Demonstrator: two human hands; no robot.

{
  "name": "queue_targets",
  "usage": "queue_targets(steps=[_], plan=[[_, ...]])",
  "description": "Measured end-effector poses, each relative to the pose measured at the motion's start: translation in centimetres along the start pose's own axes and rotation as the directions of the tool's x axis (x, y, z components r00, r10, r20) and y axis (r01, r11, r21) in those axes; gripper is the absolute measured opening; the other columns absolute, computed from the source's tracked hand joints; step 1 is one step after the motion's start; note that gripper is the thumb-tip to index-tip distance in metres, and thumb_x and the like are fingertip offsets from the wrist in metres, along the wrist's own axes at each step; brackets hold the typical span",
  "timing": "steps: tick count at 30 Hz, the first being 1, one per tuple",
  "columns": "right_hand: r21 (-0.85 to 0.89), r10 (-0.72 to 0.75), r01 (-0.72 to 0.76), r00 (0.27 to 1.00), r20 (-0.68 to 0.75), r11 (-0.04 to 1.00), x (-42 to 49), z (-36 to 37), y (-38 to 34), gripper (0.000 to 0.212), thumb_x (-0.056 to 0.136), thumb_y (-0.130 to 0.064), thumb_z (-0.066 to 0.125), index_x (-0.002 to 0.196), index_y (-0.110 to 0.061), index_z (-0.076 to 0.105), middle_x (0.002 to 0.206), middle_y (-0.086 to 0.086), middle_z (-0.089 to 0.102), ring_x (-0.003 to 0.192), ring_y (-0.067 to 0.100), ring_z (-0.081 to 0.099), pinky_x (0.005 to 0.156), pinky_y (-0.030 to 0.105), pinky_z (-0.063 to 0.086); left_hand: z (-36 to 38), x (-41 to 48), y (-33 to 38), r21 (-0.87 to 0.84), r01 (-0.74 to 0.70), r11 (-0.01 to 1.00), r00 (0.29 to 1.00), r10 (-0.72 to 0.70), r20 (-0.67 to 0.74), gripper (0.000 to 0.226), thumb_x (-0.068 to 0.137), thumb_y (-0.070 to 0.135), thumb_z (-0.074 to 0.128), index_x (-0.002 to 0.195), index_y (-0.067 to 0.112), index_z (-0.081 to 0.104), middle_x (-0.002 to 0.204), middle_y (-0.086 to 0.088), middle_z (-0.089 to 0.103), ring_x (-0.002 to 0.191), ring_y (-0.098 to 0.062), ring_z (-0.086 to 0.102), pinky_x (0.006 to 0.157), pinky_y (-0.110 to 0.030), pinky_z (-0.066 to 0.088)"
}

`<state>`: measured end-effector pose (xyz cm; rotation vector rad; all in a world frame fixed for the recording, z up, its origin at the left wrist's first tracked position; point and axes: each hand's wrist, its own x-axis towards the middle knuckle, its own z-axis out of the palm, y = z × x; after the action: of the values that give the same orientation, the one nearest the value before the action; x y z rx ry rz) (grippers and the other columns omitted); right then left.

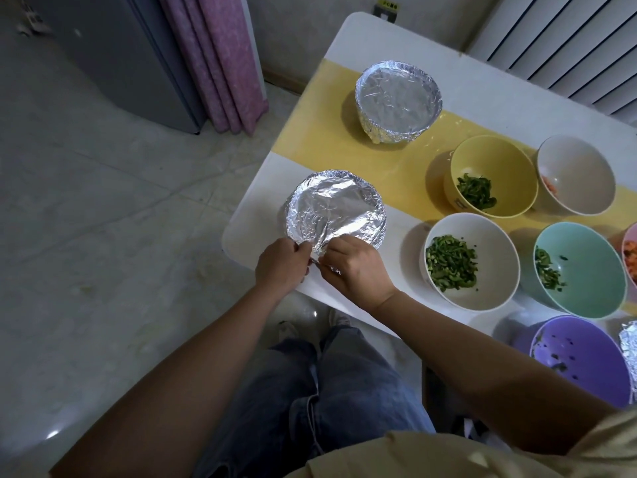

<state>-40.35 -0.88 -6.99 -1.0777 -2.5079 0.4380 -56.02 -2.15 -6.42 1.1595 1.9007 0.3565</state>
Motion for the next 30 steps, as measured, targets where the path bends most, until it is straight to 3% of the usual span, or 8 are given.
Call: queue_targets(steps=[2, 6, 10, 13, 17, 22, 26, 30], plan=[[0.013, 0.002, -0.002, 1.0, -0.001, 1.0, 0.3, 0.0, -0.2, 0.022, 0.084, -0.01, 0.063, 0.063, -0.007, 0.059, 0.069, 0.007, 0.054, 0.065, 0.028, 0.051, 0.053, 0.034, 0.04, -0.1, 0.3, 0.0, -0.017, 0.003, 1.0, 1.0, -0.003, -0.002, 0.042, 0.095, 0.026, 0.043, 0.07, 0.002, 0.067, 0.052, -0.001, 0.061, 0.051, -0.02, 0.06, 0.072, -0.04, 0.055], [0.035, 0.001, -0.001, 1.0, -0.005, 0.999, 0.7, 0.1, -0.3, 0.022, 0.08, -0.006, 0.067, 0.061, -0.007, 0.057, 0.067, 0.007, 0.053, 0.062, 0.029, 0.05, 0.051, 0.035, 0.04, -0.5, 0.2, -0.2, -0.044, 0.013, 0.999, 1.0, -0.013, 0.003, 0.046, 0.095, 0.035, 0.041, 0.062, 0.011, 0.062, 0.053, -0.003, 0.063, 0.054, -0.022, 0.061, 0.069, -0.036, 0.052], [0.022, 0.005, -0.004, 1.0, -0.018, 1.0, 0.6, 0.2, -0.3, 0.021, 0.083, -0.011, 0.067, 0.064, -0.007, 0.061, 0.069, 0.008, 0.054, 0.063, 0.029, 0.051, 0.051, 0.034, 0.04, -0.6, 0.6, -0.1, 0.068, -0.008, 0.998, 1.0, 0.01, -0.028, 0.042, 0.094, 0.031, 0.038, 0.069, 0.007, 0.062, 0.07, -0.011, 0.068, 0.073, -0.033, 0.064, 0.073, -0.04, 0.052], [0.028, 0.024, -0.022, 0.999, -0.044, 0.999, 0.7, 0.3, -0.3, 0.021, 0.084, -0.014, 0.068, 0.065, -0.006, 0.062, 0.069, 0.007, 0.053, 0.062, 0.029, 0.053, 0.051, 0.034, 0.042, -0.8, 0.6, 0.0, 0.063, -0.014, 0.998, 0.999, 0.016, -0.038, 0.042, 0.09, 0.036, 0.038, 0.067, 0.01, 0.062, 0.069, -0.011, 0.068, 0.072, -0.033, 0.064, 0.072, -0.039, 0.052], [0.01, 0.04, -0.04, 0.999, -0.008, 0.999, 0.5, 0.5, -0.1, 0.019, 0.084, -0.023, 0.068, 0.073, -0.008, 0.066, 0.073, 0.007, 0.057, 0.067, 0.028, 0.055, 0.056, 0.035, 0.045, -0.8, 0.4, -0.1, 0.056, 0.002, 0.998, 1.0, -0.004, 0.02, 0.038, 0.093, 0.035, 0.042, 0.067, 0.015, 0.06, 0.059, 0.0, 0.066, 0.066, -0.025, 0.064, 0.074, -0.036, 0.05], [-0.069, -0.002, 0.003, 1.0, 0.022, 0.998, 0.0, -0.3, 0.6, 0.03, 0.078, -0.037, 0.073, 0.09, -0.01, 0.066, 0.084, 0.005, 0.059, 0.077, 0.028, 0.054, 0.065, 0.036, 0.037, -1.2, 0.5, 0.3, 0.115, -0.015, 0.993, 1.0, 0.018, -0.025, 0.051, 0.082, 0.044, 0.036, 0.068, 0.003, 0.063, 0.068, -0.012, 0.067, 0.069, -0.033, 0.063, 0.071, -0.039, 0.054], [-0.096, -0.062, 0.063, 0.998, 0.007, 0.993, -0.2, -0.5, 1.0, 0.022, 0.081, -0.026, 0.074, 0.077, -0.01, 0.06, 0.078, 0.006, 0.056, 0.072, 0.028, 0.051, 0.063, 0.036, 0.035, -1.7, 0.8, 0.4, 0.143, -0.045, 0.989, 0.998, 0.051, -0.04, 0.054, 0.083, 0.045, 0.037, 0.067, 0.001, 0.062, 0.068, -0.015, 0.067, 0.067, -0.034, 0.063, 0.067, -0.038, 0.052], [-0.109, -0.114, 0.114, 0.994, 0.008, 0.988, 0.5, 0.0, 0.4, 0.016, 0.078, -0.011, 0.071, 0.068, -0.01, 0.059, 0.071, 0.006, 0.055, 0.066, 0.028, 0.051, 0.062, 0.034, 0.028, -1.3, 1.1, -0.7, 0.115, -0.031, 0.993, 0.997, 0.039, -0.073, 0.044, 0.093, 0.032, 0.046, 0.069, -0.001, 0.063, 0.069, -0.016, 0.067, 0.069, -0.035, 0.063, 0.066, -0.039, 0.05]])
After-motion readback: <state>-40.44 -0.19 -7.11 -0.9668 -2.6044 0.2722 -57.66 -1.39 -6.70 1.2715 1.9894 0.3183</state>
